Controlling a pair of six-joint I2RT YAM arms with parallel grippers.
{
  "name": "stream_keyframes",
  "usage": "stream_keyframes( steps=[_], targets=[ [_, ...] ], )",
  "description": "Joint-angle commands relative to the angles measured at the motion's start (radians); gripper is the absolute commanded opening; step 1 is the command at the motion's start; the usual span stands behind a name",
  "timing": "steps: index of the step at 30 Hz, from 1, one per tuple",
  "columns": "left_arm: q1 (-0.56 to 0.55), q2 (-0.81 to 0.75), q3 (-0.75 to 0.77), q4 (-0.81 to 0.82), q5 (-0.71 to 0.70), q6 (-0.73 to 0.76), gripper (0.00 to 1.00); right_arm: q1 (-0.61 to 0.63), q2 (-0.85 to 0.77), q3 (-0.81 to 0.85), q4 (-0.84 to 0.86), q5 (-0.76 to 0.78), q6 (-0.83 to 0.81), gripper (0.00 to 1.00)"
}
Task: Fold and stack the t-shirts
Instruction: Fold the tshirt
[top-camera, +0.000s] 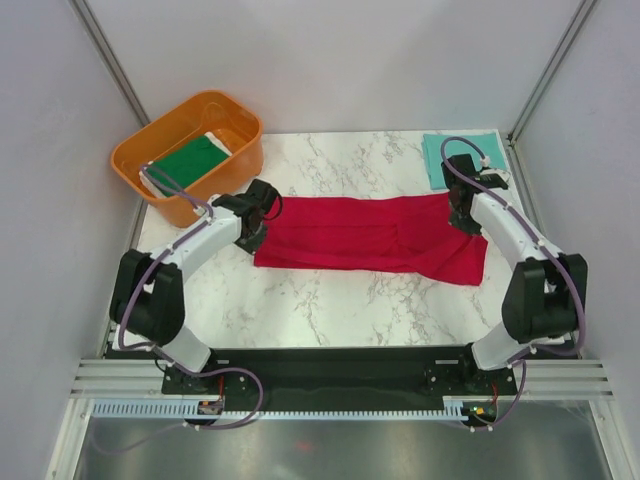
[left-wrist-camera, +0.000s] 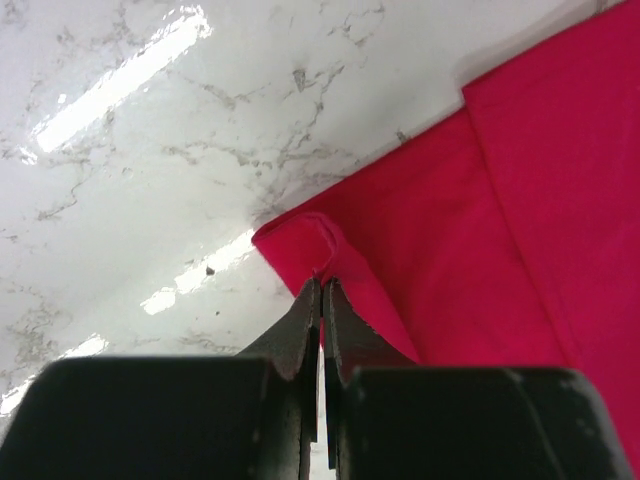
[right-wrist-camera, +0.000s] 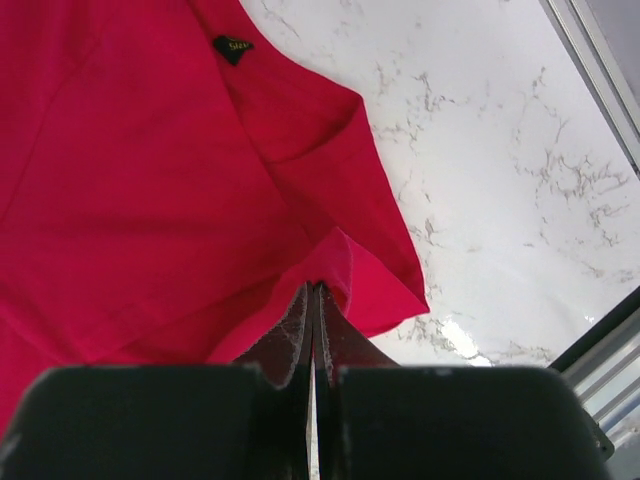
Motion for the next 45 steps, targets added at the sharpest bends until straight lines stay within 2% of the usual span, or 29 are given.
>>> stream_keyframes(
  steps=[1,21,32,42,44,45],
  targets=[
    [0.023,0.068,0.094,-0.020,-0.081,0.011,0.02,-0.001,0.093,0.083,0.029,0.053,-0.053,0.00],
    [0.086,0.323,0.303,-0.075,-0.090,0.021,0.02,-0.004,0.328,0.318,0.033,0.103,-0.124,0.00],
    [0.103,0.383,0.363,-0.101,-0.092,0.021,0.02,-0.003,0.363,0.383,0.033,0.114,-0.130,0.00],
    [0.103,0.444,0.443,-0.107,-0.069,0.080,0.02,-0.004,0.431,0.427,0.033,0.122,-0.140,0.00],
    [0.103,0.452,0.465,-0.107,-0.055,0.108,0.07,-0.004,0.440,0.430,0.033,0.125,-0.144,0.00],
    [0.101,0.457,0.470,-0.109,-0.049,0.117,0.15,-0.004,0.447,0.432,0.035,0.125,-0.144,0.00]
  ],
)
